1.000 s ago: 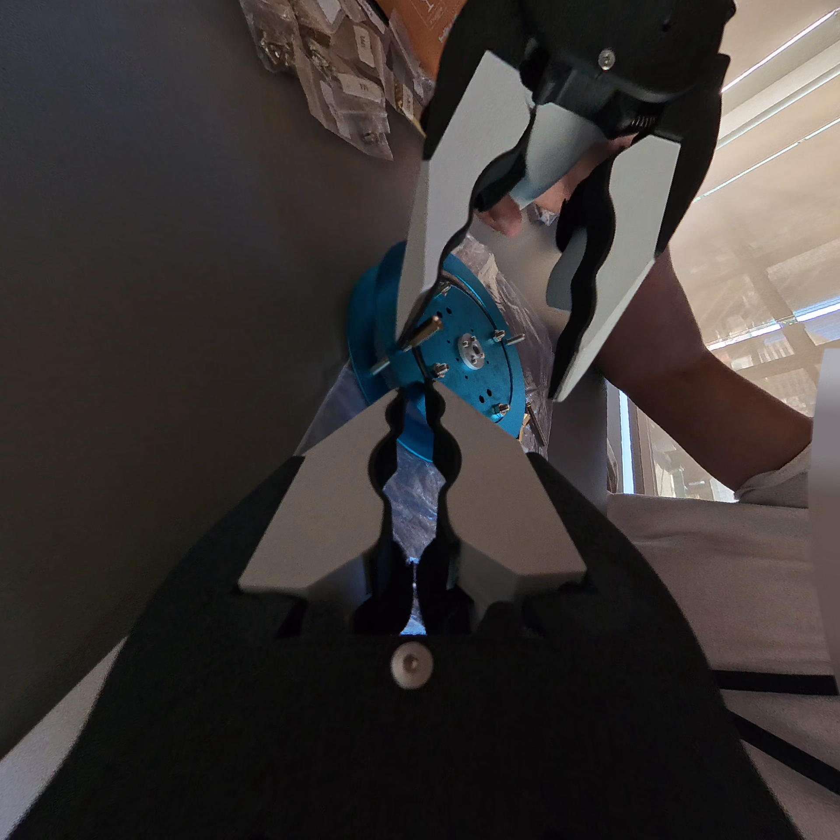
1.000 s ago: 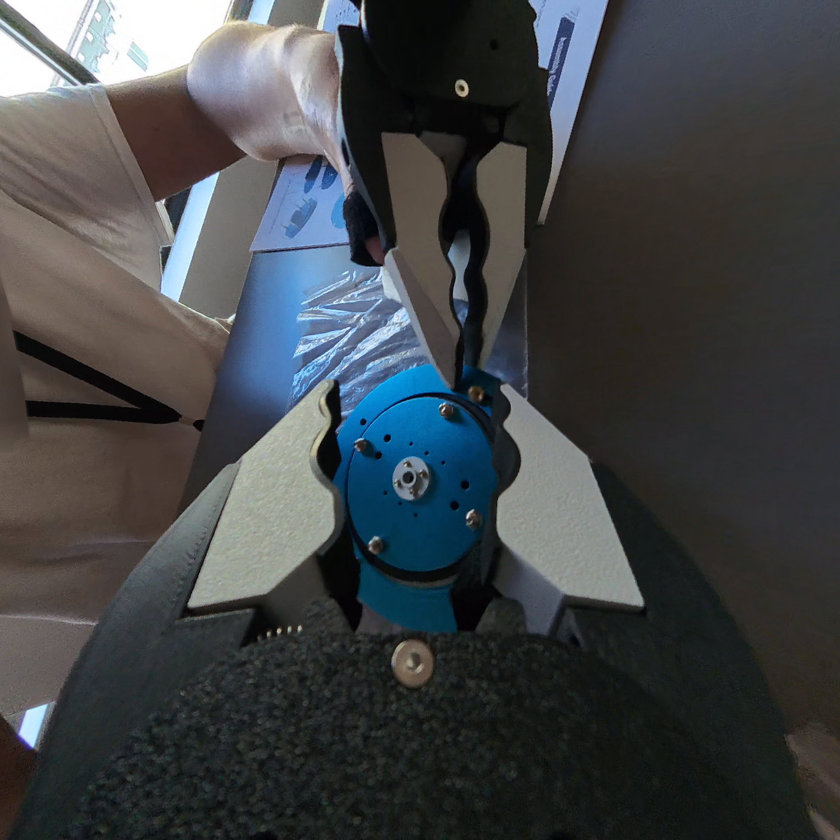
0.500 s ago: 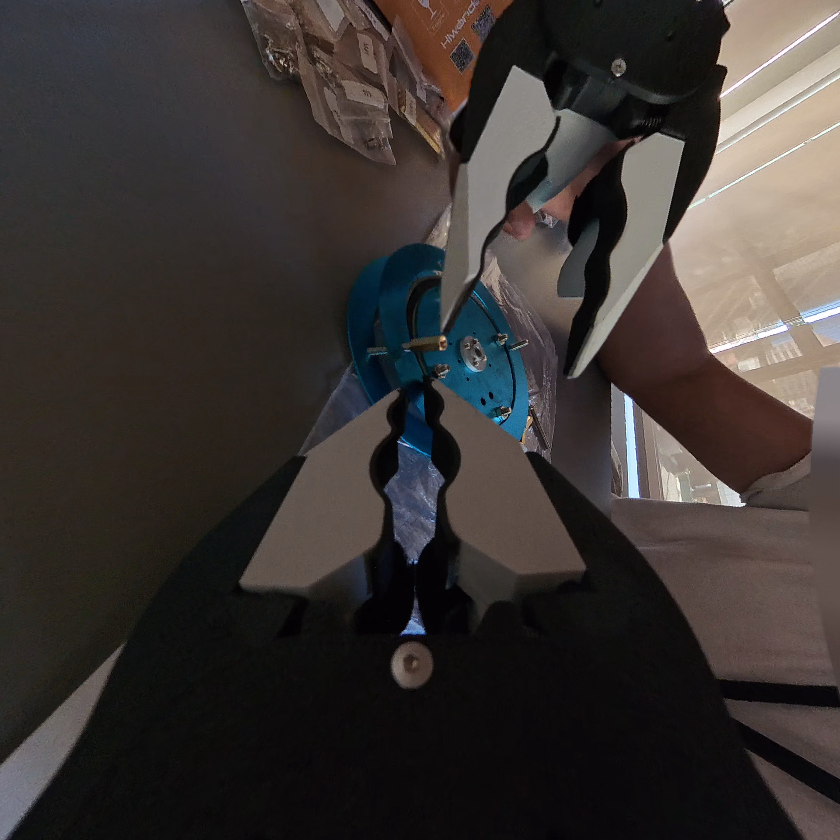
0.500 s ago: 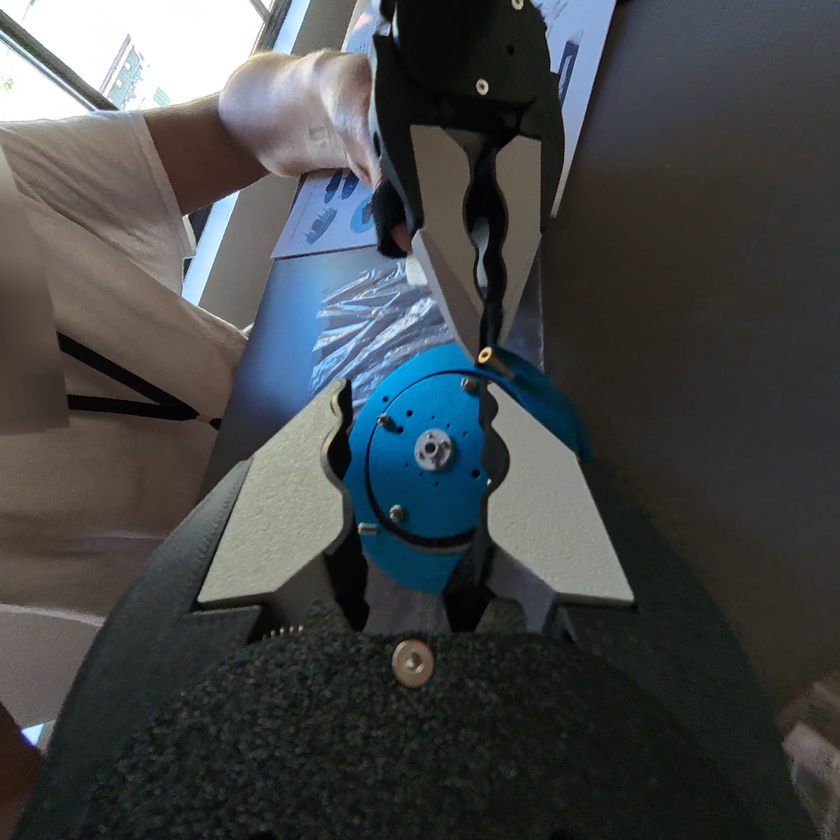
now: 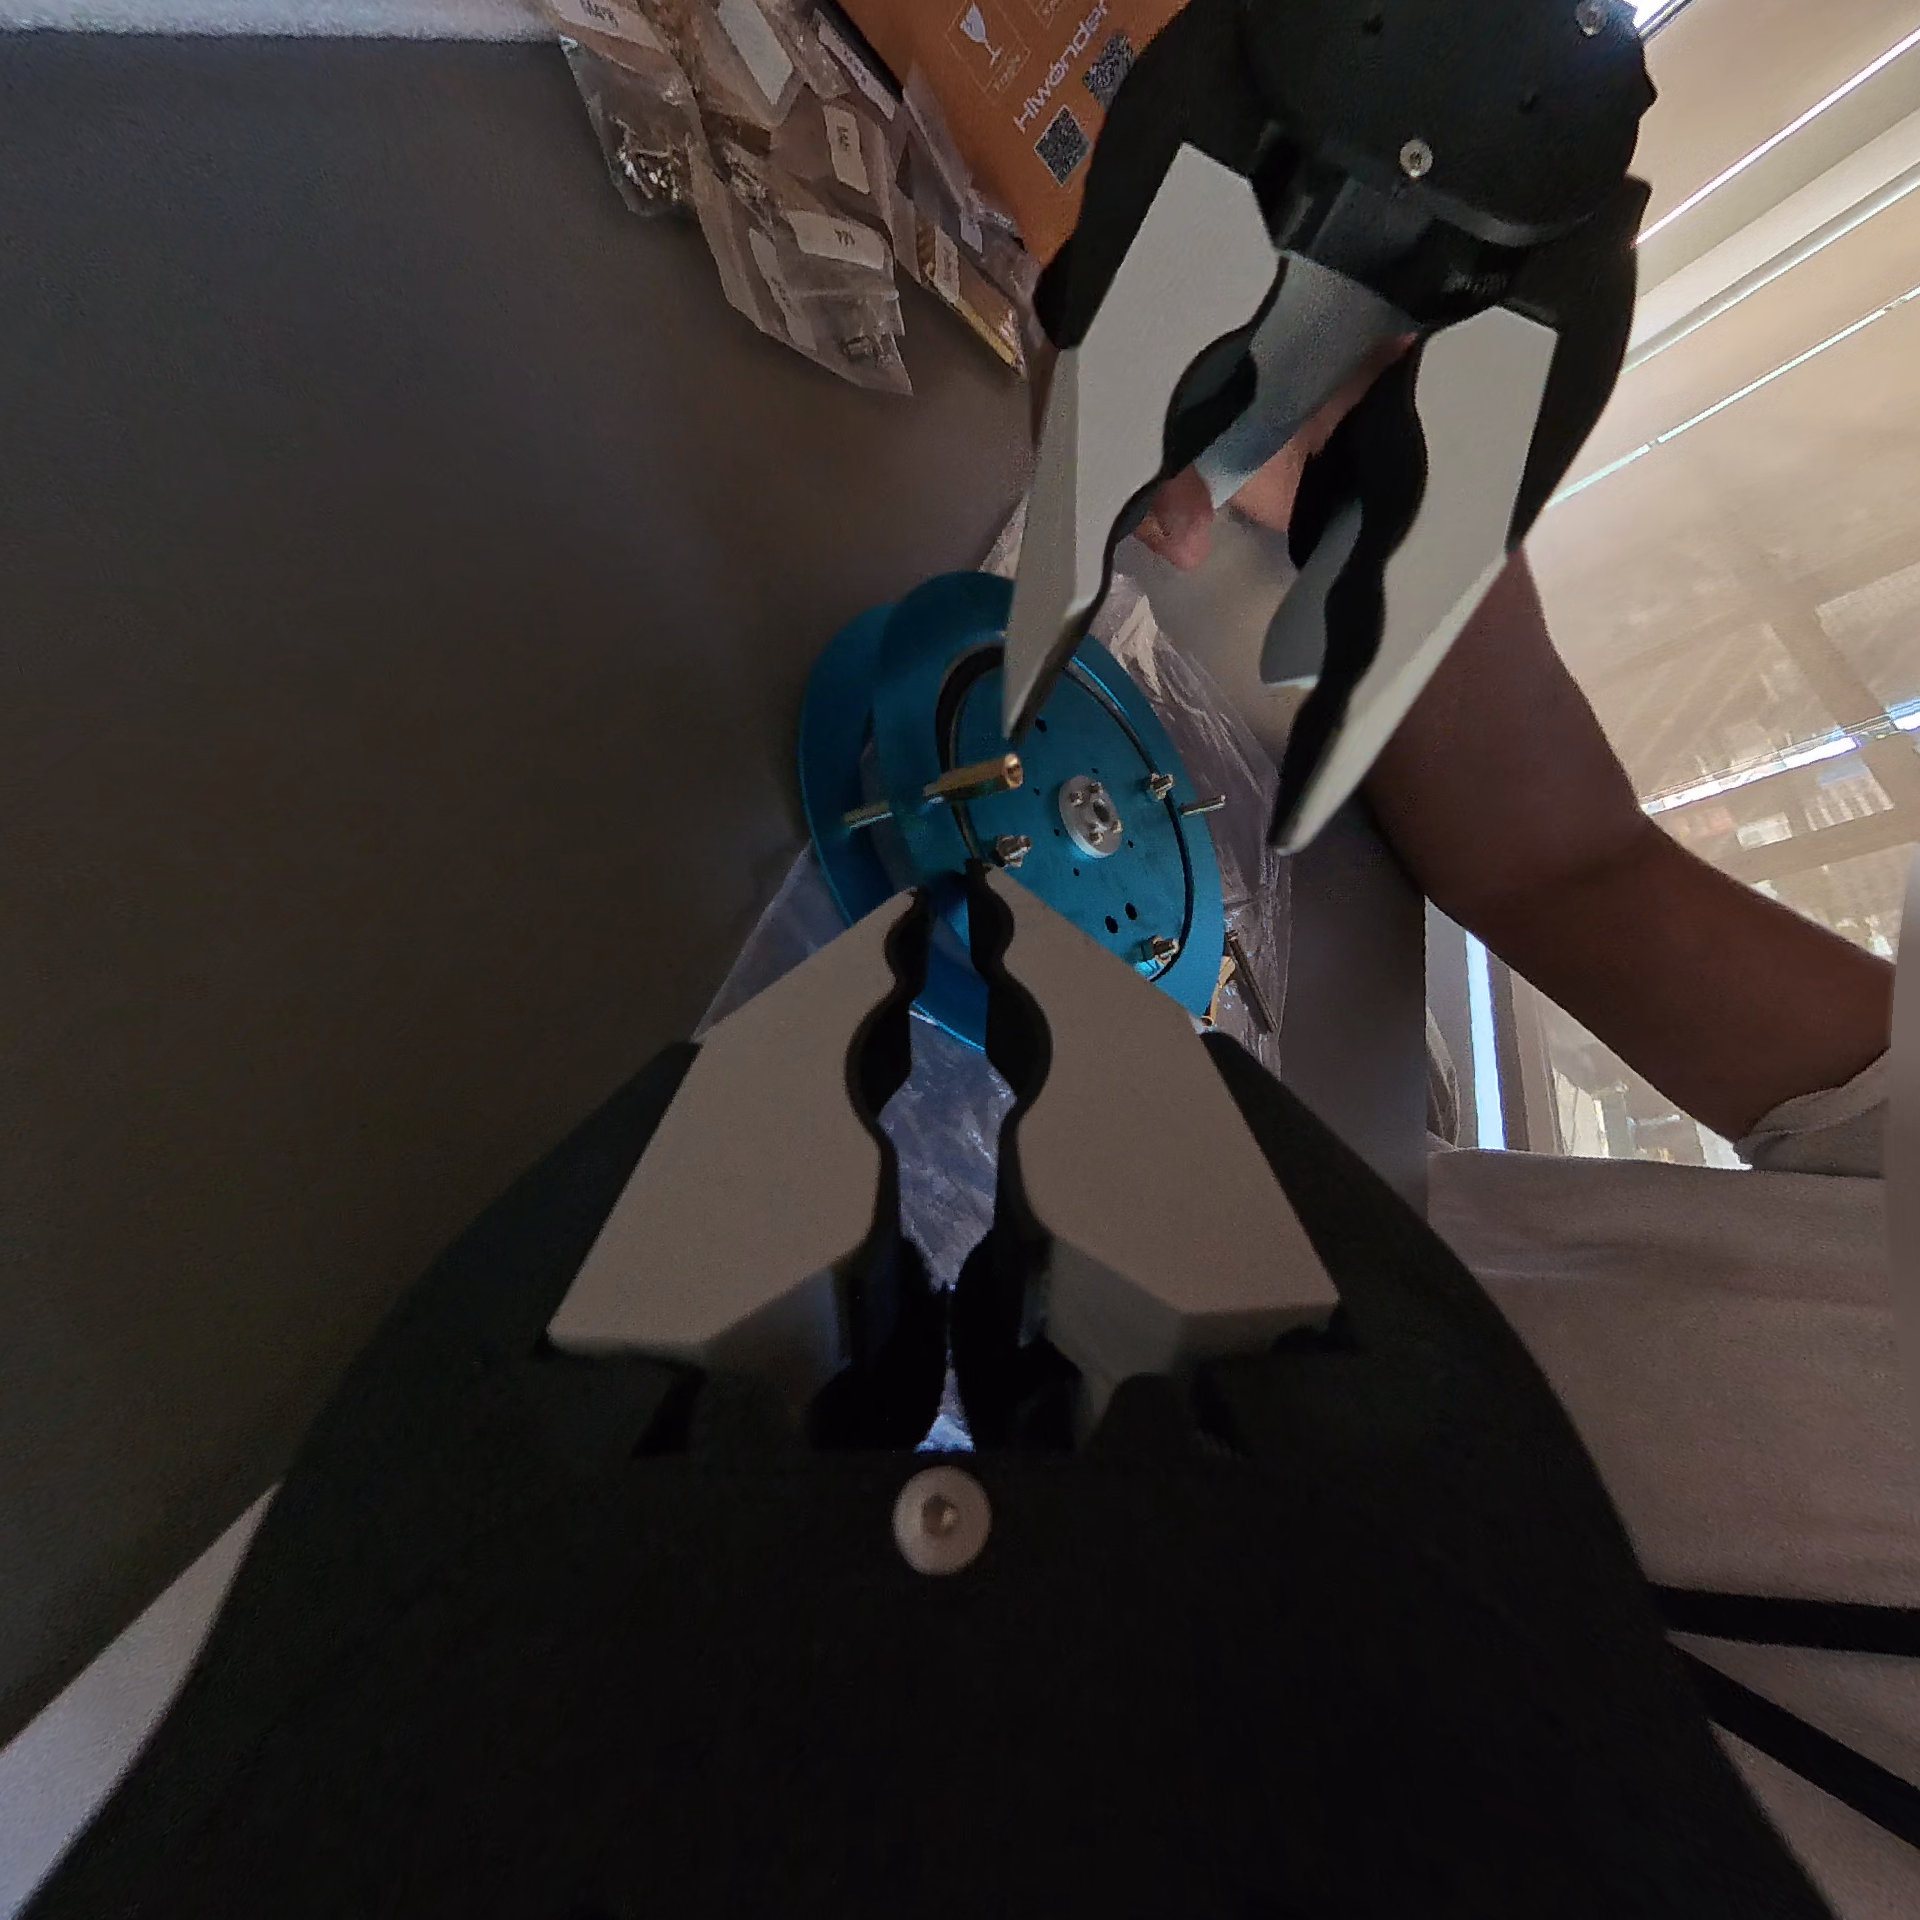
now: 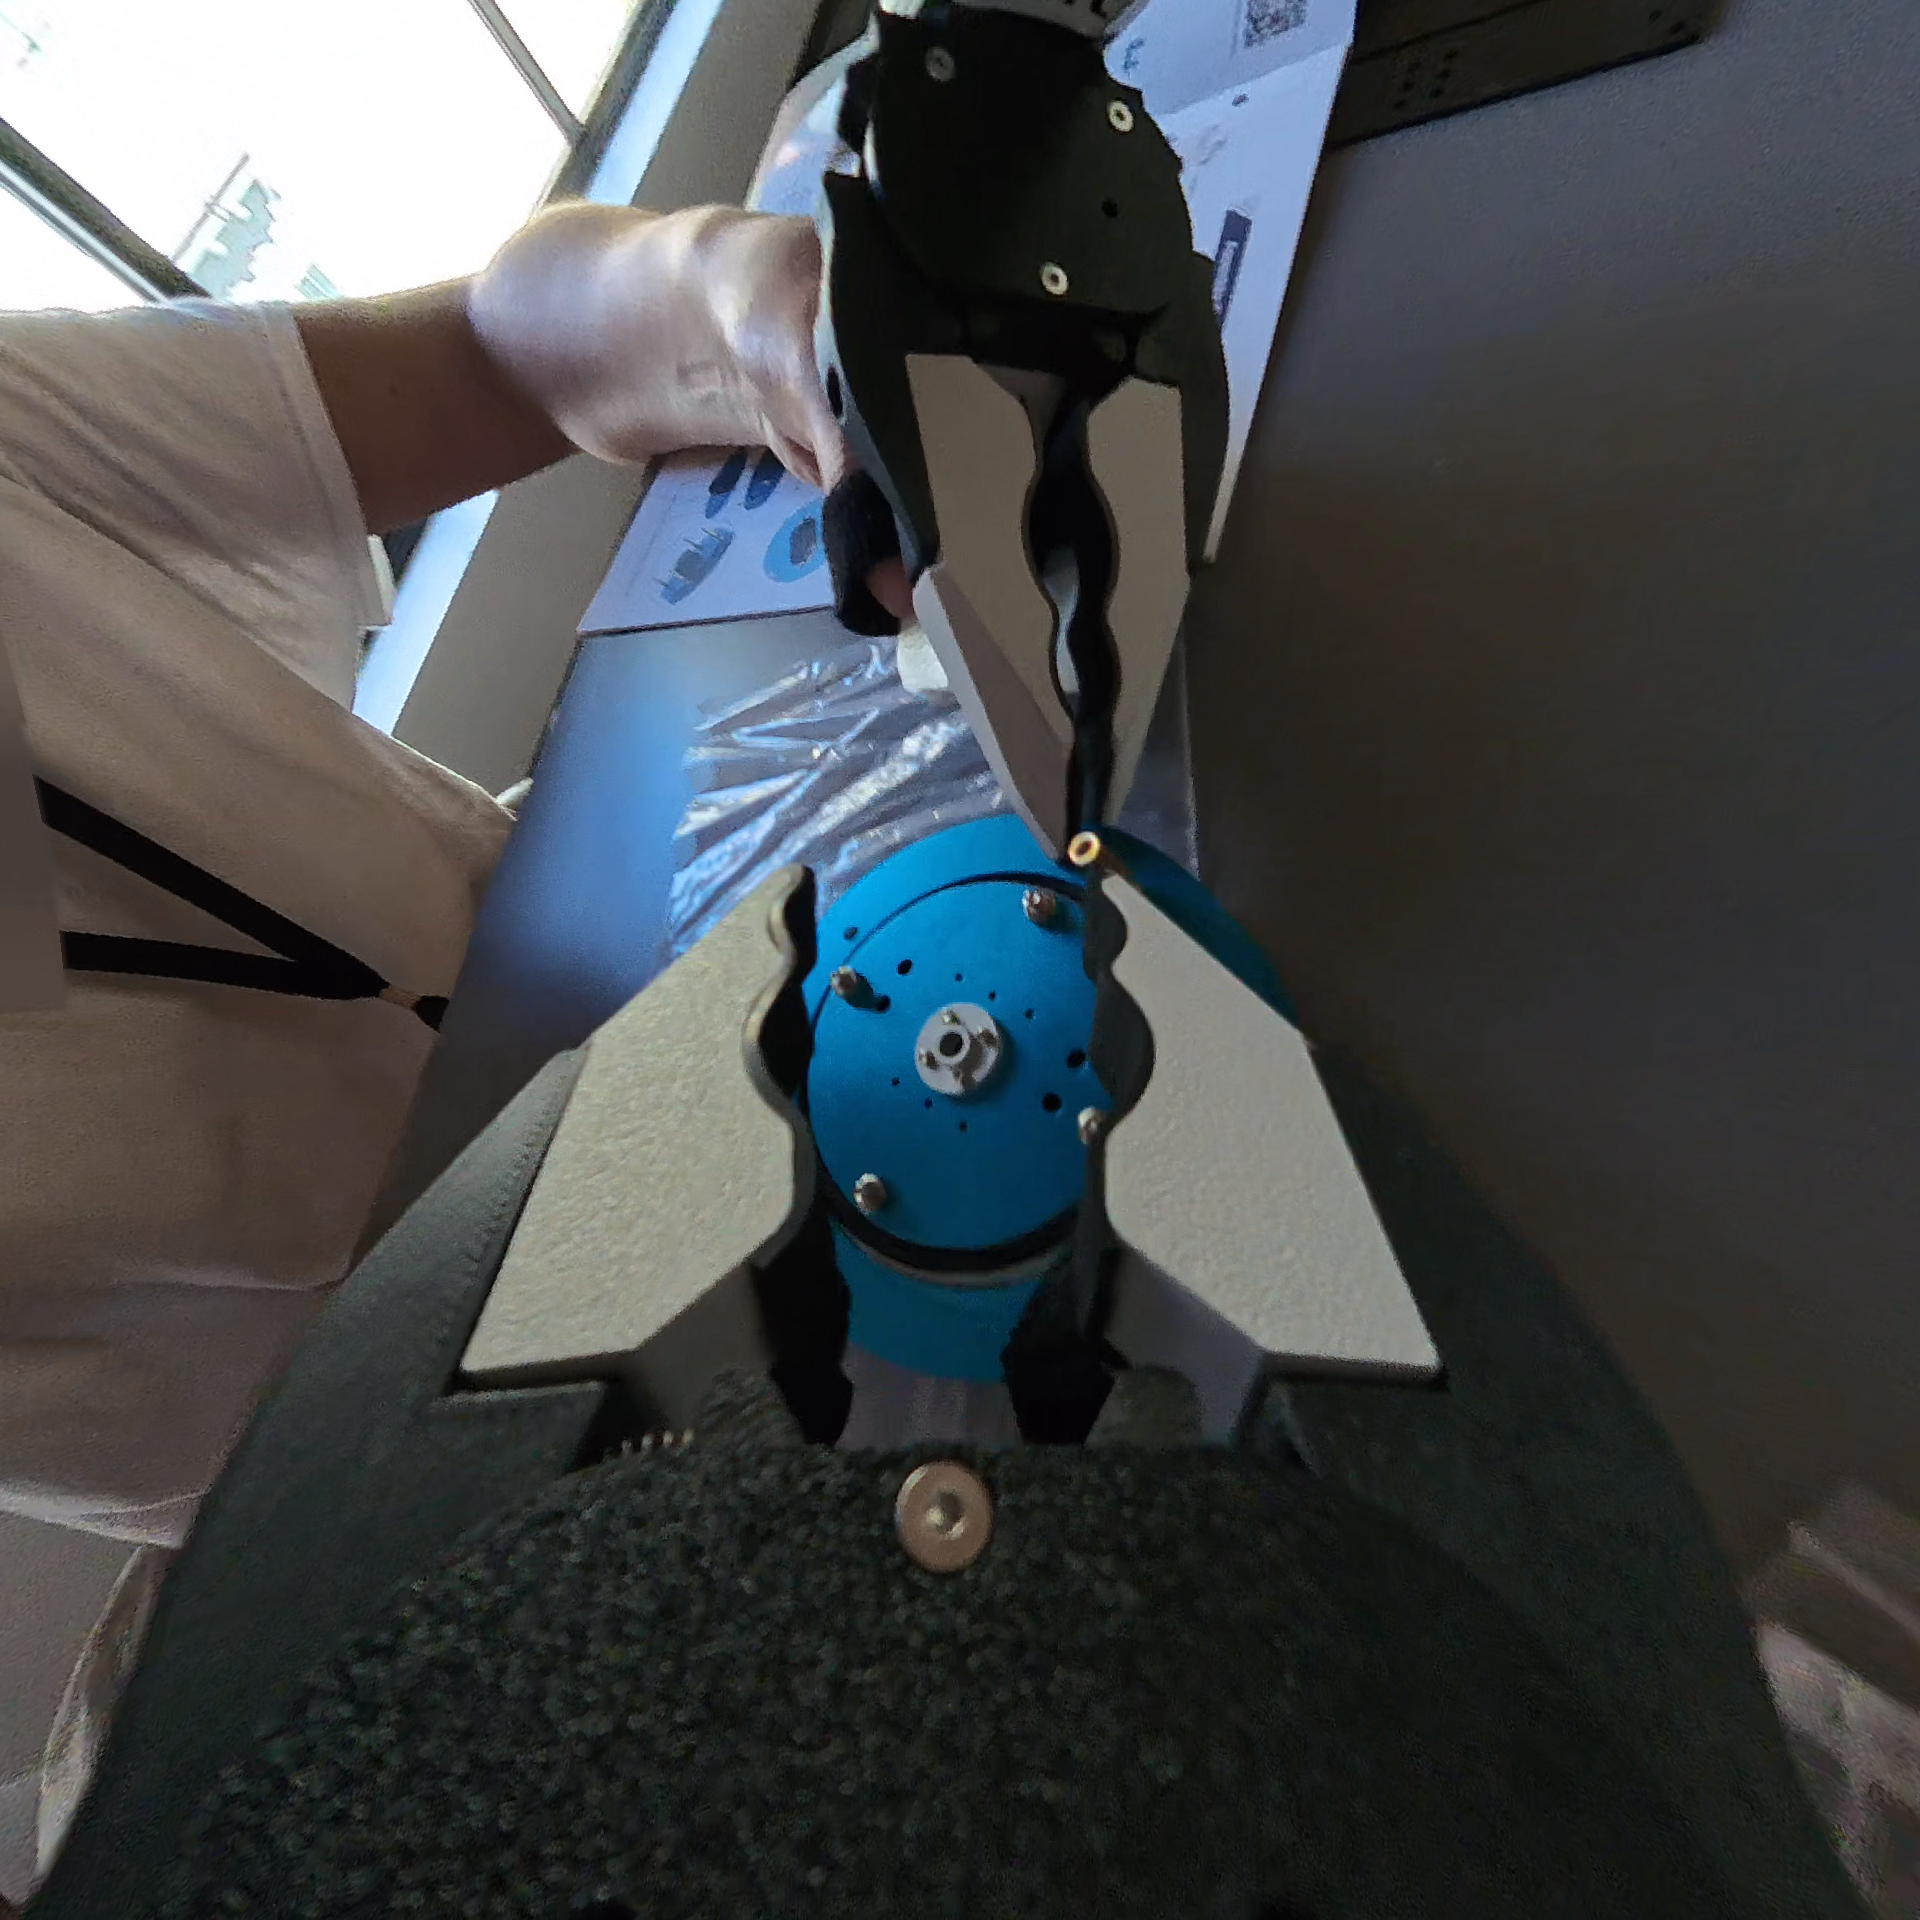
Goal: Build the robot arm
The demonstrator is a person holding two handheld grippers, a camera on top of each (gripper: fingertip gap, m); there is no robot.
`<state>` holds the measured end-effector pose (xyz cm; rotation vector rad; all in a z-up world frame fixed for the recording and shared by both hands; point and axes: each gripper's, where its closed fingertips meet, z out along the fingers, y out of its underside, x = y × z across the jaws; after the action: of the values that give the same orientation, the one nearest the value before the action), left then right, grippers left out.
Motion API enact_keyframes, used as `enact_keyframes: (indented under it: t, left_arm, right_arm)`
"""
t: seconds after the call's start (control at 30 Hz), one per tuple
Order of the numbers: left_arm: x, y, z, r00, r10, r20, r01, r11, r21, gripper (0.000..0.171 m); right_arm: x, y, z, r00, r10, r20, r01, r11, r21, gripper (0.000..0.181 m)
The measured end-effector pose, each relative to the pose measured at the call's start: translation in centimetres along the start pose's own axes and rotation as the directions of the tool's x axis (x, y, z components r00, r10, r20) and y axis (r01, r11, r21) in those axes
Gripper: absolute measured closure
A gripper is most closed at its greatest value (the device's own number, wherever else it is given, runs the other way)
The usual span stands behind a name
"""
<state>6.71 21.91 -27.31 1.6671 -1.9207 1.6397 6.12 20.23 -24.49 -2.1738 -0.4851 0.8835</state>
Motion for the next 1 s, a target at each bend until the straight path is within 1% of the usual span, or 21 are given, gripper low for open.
enact_keyframes:
  t: [0.07, 0.17, 0.23, 0.3, 0.37, 0.4, 0.43, 0.47, 0.5, 0.53, 0.57, 0.6, 0.63, 0.67, 0.7, 0.73, 0.77, 0.87, 0.9, 0.93, 1.0]
  left_arm:
    - [0.0, 0.0, 0.0, 1.000, -0.002, -0.002, 0.002, 1.000, 0.000, 0.166]
    - [0.0, 0.1, -0.1, 1.000, 0.005, -0.001, -0.005, 1.000, -0.001, 0.166]
    - [0.2, 0.2, -0.2, 1.000, 0.024, -0.011, -0.024, 1.000, -0.013, 0.166]
    - [0.0, -0.6, -1.1, 0.996, 0.083, 0.014, -0.083, 0.996, 0.017, 0.162]
    - [0.1, -2.0, -3.1, 0.976, 0.214, 0.036, -0.216, 0.974, 0.070, 0.153]
    - [0.2, -2.2, -4.1, 0.940, 0.337, 0.056, -0.340, 0.938, 0.063, 0.149]
    - [-0.4, -1.9, -5.0, 0.869, 0.483, 0.110, -0.488, 0.873, 0.018, 0.140]
    - [-1.2, -1.7, -5.8, 0.777, 0.605, 0.177, -0.610, 0.792, -0.027, 0.132]
    - [-1.6, -1.6, -6.5, 0.695, 0.682, 0.229, -0.691, 0.721, -0.048, 0.128]
    - [-1.5, -1.3, -6.9, 0.632, 0.735, 0.247, -0.749, 0.660, -0.048, 0.125]
    - [-1.0, -1.1, -6.8, 0.571, 0.786, 0.238, -0.803, 0.595, -0.035, 0.119]
    - [-0.3, -0.8, -6.6, 0.533, 0.816, 0.224, -0.833, 0.552, -0.028, 0.118]
    - [0.4, -0.3, -6.2, 0.536, 0.823, 0.190, -0.834, 0.551, -0.033, 0.113]
    - [1.3, 0.5, -5.7, 0.559, 0.819, 0.132, -0.822, 0.568, -0.044, 0.104]
    - [1.9, 1.0, -5.2, 0.580, 0.808, 0.102, -0.808, 0.586, -0.052, 0.095]
    - [2.0, 1.2, -4.7, 0.584, 0.805, 0.105, -0.803, 0.592, -0.068, 0.090]
    - [2.1, 1.4, -4.2, 0.584, 0.805, 0.106, -0.801, 0.592, -0.086, 0.088]
    - [2.4, 1.6, -2.8, 0.633, 0.768, 0.103, -0.762, 0.641, -0.092, 0.087]
    - [2.3, 1.7, -2.5, 0.623, 0.774, 0.110, -0.767, 0.633, -0.107, 0.087]
    - [2.1, 1.7, -2.2, 0.587, 0.800, 0.129, -0.789, 0.600, -0.132, 0.088]
    - [2.1, 1.9, -1.8, 0.487, 0.857, 0.166, -0.840, 0.512, -0.177, 0.088]
  right_arm:
    - [0.8, 0.4, -1.0, 0.995, -0.021, -0.099, 0.021, 1.000, -0.003, 0.133]
    - [0.8, 0.3, -2.0, 0.972, -0.075, -0.221, 0.081, 0.996, 0.021, 0.136]
    - [0.2, 0.4, -2.5, 0.958, -0.096, -0.269, 0.108, 0.994, 0.033, 0.134]
    - [-0.5, 0.4, -3.4, 0.950, -0.082, -0.302, 0.110, 0.991, 0.078, 0.134]
    - [-0.9, 0.6, -4.1, 0.948, -0.057, -0.314, 0.107, 0.984, 0.142, 0.135]
    - [-0.9, 0.8, -4.5, 0.945, -0.048, -0.322, 0.105, 0.981, 0.163, 0.135]
    - [-0.9, 0.9, -4.7, 0.945, -0.039, -0.326, 0.103, 0.978, 0.181, 0.135]
    - [-0.9, 1.0, -4.9, 0.947, -0.030, -0.320, 0.099, 0.975, 0.200, 0.135]
    - [-0.8, 1.0, -5.0, 0.950, -0.017, -0.311, 0.088, 0.972, 0.217, 0.135]
    - [-0.7, 1.0, -5.1, 0.953, -0.003, -0.302, 0.076, 0.970, 0.230, 0.134]
    - [-0.7, 0.9, -5.2, 0.957, 0.006, -0.291, 0.068, 0.968, 0.243, 0.134]
    - [-0.7, 0.7, -5.2, 0.960, 0.014, -0.278, 0.060, 0.965, 0.256, 0.134]
    - [-0.8, 0.6, -5.2, 0.964, 0.021, -0.264, 0.052, 0.963, 0.266, 0.133]
    - [-0.9, 0.6, -5.2, 0.967, 0.027, -0.253, 0.044, 0.962, 0.269, 0.133]
    - [-1.1, 0.5, -5.3, 0.968, 0.027, -0.251, 0.042, 0.963, 0.267, 0.132]
    - [-1.2, 0.5, -5.3, 0.967, 0.020, -0.254, 0.050, 0.962, 0.267, 0.132]
    - [-1.3, 0.4, -5.4, 0.966, 0.012, -0.259, 0.059, 0.962, 0.268, 0.133]
    - [-1.7, 0.1, -5.5, 0.968, 0.005, -0.252, 0.067, 0.959, 0.275, 0.132]
    - [-1.8, 0.1, -5.5, 0.969, 0.004, -0.247, 0.067, 0.958, 0.277, 0.132]
    - [-1.8, 0.1, -5.5, 0.969, 0.003, -0.245, 0.066, 0.959, 0.274, 0.132]
    - [-1.8, 0.2, -5.4, 0.968, -0.002, -0.251, 0.071, 0.961, 0.266, 0.132]
